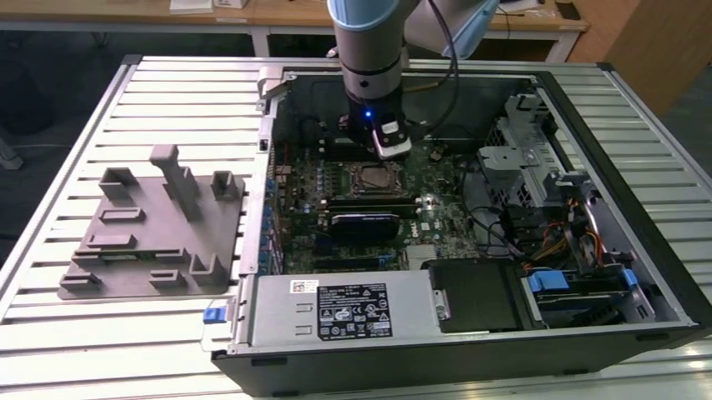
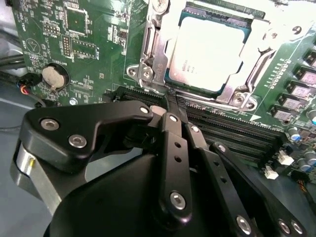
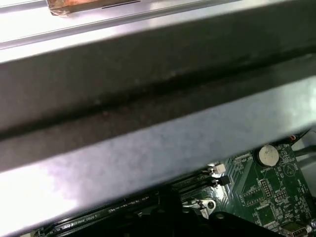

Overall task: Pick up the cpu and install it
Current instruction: 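Install the first cpu locking lever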

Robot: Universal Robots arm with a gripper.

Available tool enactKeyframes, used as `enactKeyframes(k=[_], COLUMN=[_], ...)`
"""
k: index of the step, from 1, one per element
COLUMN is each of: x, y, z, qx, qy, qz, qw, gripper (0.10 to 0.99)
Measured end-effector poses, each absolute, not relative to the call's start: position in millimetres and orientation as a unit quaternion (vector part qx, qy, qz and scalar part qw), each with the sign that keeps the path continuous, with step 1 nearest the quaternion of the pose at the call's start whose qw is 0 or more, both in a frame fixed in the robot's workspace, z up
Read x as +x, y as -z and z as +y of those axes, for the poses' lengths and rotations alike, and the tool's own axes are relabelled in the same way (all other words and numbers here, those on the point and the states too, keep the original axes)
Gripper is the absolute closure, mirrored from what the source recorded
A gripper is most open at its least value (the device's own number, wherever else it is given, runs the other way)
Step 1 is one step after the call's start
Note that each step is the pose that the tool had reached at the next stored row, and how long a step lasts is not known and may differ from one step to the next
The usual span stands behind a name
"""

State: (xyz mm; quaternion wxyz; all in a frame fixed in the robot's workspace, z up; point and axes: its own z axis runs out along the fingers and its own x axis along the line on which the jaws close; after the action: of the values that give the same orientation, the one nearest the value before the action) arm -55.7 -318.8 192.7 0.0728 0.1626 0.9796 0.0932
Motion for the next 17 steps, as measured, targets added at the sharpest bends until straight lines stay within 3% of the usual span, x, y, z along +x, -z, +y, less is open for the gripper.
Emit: enactKeyframes(k=[17], x=[-56], y=[-208], z=[-319], qx=[0.164], qy=[-0.097], qz=[0.979], qw=[0.072], gripper=[0.980])
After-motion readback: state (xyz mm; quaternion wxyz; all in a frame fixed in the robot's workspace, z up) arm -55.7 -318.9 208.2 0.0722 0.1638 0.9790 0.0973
